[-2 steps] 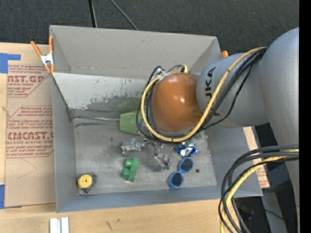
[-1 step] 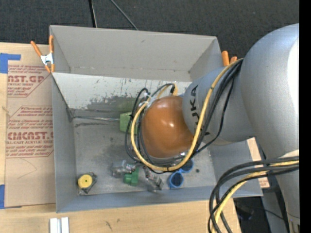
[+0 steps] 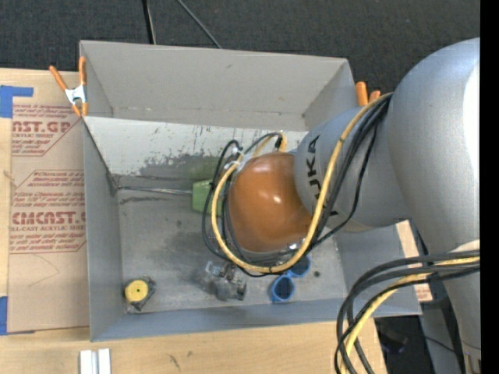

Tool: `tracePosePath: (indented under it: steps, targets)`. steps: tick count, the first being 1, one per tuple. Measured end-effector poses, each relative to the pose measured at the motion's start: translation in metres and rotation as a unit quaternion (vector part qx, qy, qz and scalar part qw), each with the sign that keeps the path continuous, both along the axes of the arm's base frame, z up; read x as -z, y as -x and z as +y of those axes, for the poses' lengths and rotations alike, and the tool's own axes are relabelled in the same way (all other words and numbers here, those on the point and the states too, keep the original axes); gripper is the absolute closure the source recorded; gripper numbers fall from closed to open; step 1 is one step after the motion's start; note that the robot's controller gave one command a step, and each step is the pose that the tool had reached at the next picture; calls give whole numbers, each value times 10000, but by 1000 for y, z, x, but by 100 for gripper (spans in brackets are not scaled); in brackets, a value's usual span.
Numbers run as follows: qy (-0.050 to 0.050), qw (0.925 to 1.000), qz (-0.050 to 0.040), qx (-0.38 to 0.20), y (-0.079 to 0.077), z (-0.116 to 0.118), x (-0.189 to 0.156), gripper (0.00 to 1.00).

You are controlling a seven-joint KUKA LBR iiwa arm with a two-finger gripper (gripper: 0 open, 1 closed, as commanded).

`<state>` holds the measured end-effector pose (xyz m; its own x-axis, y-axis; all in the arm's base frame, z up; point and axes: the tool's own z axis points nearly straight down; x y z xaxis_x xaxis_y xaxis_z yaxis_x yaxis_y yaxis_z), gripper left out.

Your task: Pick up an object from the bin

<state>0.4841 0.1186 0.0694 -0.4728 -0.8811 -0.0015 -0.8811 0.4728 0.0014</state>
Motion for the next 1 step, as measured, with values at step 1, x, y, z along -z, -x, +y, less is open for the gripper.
tracePosePath:
  steps: [1]
  targets:
    - [-23, 9914, -23, 1308, -8, 61, -77, 100]
